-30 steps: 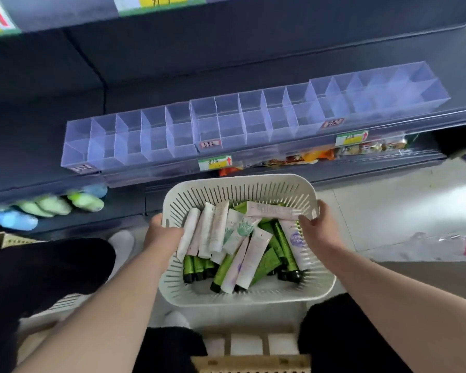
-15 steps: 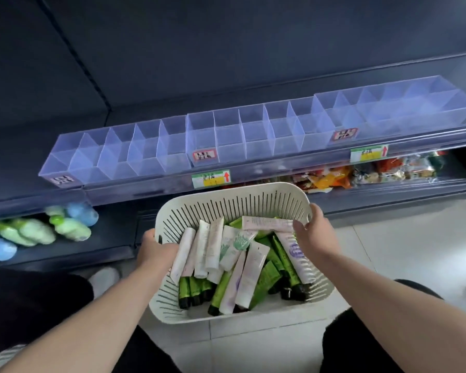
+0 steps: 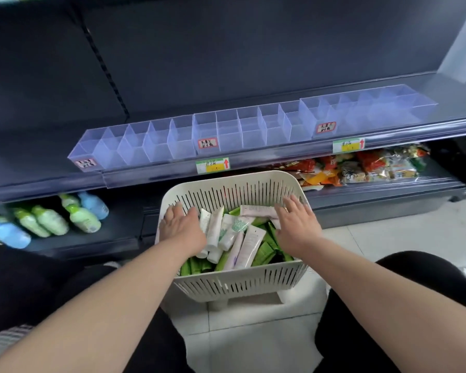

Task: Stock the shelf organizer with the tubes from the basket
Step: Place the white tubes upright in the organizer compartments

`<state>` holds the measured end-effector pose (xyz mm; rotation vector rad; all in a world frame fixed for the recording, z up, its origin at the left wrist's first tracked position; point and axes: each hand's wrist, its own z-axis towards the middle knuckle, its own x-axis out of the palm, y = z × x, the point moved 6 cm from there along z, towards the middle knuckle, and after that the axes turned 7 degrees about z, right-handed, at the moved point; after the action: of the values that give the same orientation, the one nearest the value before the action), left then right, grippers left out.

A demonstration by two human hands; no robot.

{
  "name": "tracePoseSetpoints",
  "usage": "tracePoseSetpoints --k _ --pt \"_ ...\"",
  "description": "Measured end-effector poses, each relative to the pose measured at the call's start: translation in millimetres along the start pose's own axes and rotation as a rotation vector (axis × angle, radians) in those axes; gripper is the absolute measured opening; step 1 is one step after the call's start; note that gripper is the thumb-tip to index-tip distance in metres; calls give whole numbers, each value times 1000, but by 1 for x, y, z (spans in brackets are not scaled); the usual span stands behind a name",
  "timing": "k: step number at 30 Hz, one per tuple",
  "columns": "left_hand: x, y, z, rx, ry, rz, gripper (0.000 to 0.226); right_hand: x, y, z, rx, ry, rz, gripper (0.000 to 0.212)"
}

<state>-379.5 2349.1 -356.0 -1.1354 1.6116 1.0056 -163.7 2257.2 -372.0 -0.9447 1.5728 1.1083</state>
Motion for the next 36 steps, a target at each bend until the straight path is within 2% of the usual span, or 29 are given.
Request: tracePoseSetpoints --k 3,7,10,15,25,28,36 --pt "-1 -1 10 38 -40 -16 67 -4 10 12 -29 -10 -33 68" --pt "-12 -8 50 152 -173 -31 51 -5 24 49 -55 -59 -48 72" --pt "-13 -24 79 286 -105 -127 38 1 23 76 -16 -30 -4 71" --pt "-12 -38 102 424 -112 -114 38 15 15 87 13 67 -64 74" --pt "-31 -50 126 413 -221 -3 42 17 7 88 6 130 -59 79" --pt "-31 -55 124 429 -277 46 49 16 1 89 10 110 -62 79" --pt "-28 -56 119 515 -370 45 45 14 12 97 24 13 8 76"
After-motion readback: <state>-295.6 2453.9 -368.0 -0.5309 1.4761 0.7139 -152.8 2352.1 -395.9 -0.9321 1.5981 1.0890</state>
